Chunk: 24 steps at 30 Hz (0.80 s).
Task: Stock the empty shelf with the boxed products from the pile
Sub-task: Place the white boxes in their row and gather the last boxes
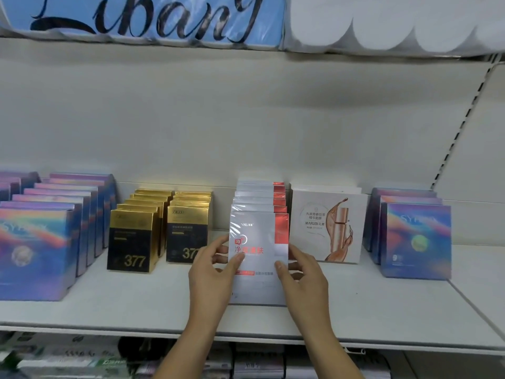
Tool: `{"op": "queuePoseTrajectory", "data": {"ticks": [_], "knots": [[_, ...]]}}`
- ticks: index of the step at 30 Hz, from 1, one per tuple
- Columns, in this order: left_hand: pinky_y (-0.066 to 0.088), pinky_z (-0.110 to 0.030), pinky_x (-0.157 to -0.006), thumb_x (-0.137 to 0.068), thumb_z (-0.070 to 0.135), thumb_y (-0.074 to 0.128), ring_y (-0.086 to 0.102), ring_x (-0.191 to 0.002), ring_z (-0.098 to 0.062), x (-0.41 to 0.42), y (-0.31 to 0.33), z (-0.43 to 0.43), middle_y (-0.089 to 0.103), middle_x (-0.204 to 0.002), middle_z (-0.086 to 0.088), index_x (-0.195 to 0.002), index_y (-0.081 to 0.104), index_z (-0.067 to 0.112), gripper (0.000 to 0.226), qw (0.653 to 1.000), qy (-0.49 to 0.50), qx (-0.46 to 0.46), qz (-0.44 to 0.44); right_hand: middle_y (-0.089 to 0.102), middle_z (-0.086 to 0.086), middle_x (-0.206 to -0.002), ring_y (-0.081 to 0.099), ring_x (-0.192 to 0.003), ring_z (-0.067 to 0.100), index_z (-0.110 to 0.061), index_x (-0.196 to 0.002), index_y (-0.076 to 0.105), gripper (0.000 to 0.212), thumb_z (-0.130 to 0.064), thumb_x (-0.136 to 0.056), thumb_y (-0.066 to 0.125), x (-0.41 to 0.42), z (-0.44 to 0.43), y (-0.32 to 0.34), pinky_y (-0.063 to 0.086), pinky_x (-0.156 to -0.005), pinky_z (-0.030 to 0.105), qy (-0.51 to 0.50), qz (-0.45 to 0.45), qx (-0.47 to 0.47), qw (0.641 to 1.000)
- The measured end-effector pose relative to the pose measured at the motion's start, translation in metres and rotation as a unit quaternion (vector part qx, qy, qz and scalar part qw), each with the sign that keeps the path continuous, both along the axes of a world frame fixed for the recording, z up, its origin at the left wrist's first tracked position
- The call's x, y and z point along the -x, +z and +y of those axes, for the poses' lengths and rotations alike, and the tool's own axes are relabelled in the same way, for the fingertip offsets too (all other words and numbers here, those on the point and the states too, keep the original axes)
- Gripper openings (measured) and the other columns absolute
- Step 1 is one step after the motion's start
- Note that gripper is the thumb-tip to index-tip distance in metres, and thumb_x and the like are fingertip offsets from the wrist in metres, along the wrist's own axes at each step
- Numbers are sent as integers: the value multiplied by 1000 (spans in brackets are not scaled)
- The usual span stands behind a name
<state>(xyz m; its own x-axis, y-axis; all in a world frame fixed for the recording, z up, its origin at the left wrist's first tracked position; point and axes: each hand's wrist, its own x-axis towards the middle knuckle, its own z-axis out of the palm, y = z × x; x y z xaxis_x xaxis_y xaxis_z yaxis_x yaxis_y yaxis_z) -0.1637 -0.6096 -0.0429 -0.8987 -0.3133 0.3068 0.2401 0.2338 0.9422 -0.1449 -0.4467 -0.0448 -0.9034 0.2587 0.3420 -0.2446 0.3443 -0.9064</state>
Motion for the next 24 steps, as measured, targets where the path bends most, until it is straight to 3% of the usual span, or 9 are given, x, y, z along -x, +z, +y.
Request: {"op": "queuePoseTrajectory", "data": {"ticks": [7, 11, 14, 16, 18, 20, 22, 24], "knots": [[51, -16, -71, -87, 27, 78, 60, -99, -5, 0, 2, -6, 59, -110, 15, -121, 55, 39, 42, 1000, -17, -3, -8, 62, -14, -116, 60, -101, 1, -33, -124, 63, 33, -20, -94, 69, -4, 0, 4, 45, -74, 3, -16, -12, -4, 1000], [48, -14, -71, -86, 30, 78, 61, -97, -4, 1, 2, -14, 60, -108, 17, -116, 58, 39, 37, 999, -37, 9, -6, 60, -22, -116, 57, -103, -11, -41, -123, 58, 31, -30, -96, 67, -14, 1, 17, 43, -75, -1, -25, -6, 19, 999], [47, -15, -71, -87, 29, 78, 60, -97, -5, 2, 2, -13, 61, -108, 13, -116, 61, 36, 34, 999, -41, 3, -4, 60, -20, -118, 56, -103, -12, -36, -130, 59, 34, -30, -97, 65, -21, 4, 21, 42, -76, -2, -36, -5, 25, 999], [50, -17, -72, -87, 29, 78, 60, -97, -6, 3, 2, -11, 62, -111, 9, -118, 63, 33, 35, 999, -44, 2, -5, 61, -19, -119, 57, -104, -12, -34, -131, 59, 36, -27, -97, 65, -26, 5, 20, 45, -81, 1, -47, -4, 38, 998], [56, -25, -80, -86, 33, 77, 59, -100, -5, 3, 1, -14, 62, -116, 8, -120, 61, 34, 38, 999, -44, 13, 3, 62, -21, -120, 57, -106, -12, -37, -130, 59, 36, -26, -96, 66, -31, 5, 20, 50, -93, 14, -55, -2, 47, 997], [51, -21, -84, -88, 39, 74, 56, -109, -7, -1, 4, -17, 58, -127, 6, -130, 58, 32, 45, 999, -37, 24, 18, 62, -20, -124, 59, -112, -2, -39, -131, 58, 39, -27, -96, 67, -37, 11, 23, 50, -99, 25, -51, -7, 60, 997], [42, -15, -87, -91, 48, 67, 50, -122, -7, -12, 11, -19, 51, -139, 8, -138, 53, 34, 50, 998, -44, 16, 50, 59, -19, -134, 57, -120, 6, -41, -137, 55, 45, -30, -95, 67, -47, 19, 31, 47, -99, 25, -39, -4, 60, 997], [37, -13, -90, -88, 59, 58, 45, -125, 5, -27, 21, -13, 46, -141, 21, -138, 46, 46, 52, 993, -83, 18, 77, 54, -21, -141, 54, -125, 3, -44, -143, 50, 51, -32, -95, 66, -61, 29, 40, 44, -96, 21, -20, 9, 58, 998]]}}
